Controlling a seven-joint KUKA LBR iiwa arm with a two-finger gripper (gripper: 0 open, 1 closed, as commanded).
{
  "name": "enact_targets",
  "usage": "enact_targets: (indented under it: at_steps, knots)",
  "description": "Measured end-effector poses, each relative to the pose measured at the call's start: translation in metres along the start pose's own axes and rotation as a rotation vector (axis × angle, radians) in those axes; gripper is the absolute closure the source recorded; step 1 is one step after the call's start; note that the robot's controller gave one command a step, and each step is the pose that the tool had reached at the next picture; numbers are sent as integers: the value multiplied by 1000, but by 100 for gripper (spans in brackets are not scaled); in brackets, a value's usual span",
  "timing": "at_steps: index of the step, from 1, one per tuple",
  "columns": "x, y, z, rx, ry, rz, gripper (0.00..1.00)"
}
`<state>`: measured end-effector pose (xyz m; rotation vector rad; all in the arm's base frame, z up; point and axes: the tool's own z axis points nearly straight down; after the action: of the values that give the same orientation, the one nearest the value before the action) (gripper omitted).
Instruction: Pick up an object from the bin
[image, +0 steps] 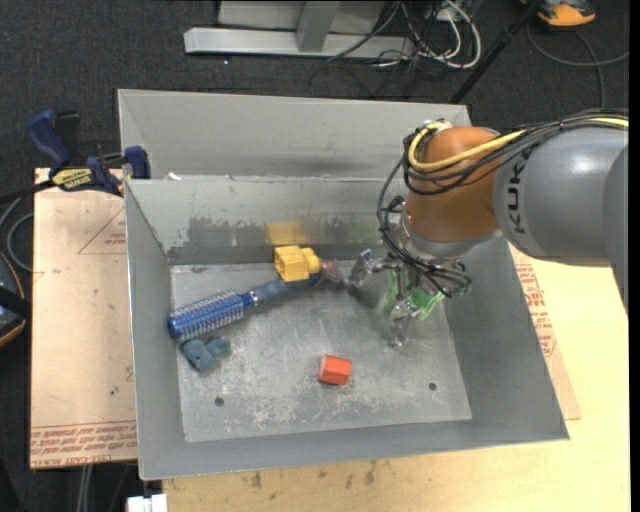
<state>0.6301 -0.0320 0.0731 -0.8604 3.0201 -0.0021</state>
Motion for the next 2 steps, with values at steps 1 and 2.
enact_targets:
  at_steps: [1,2]
  knots:
    - [-83,142,-42,-4,-7,-163,0]
    - [-126,172,-7,-7,-2,-85,0]
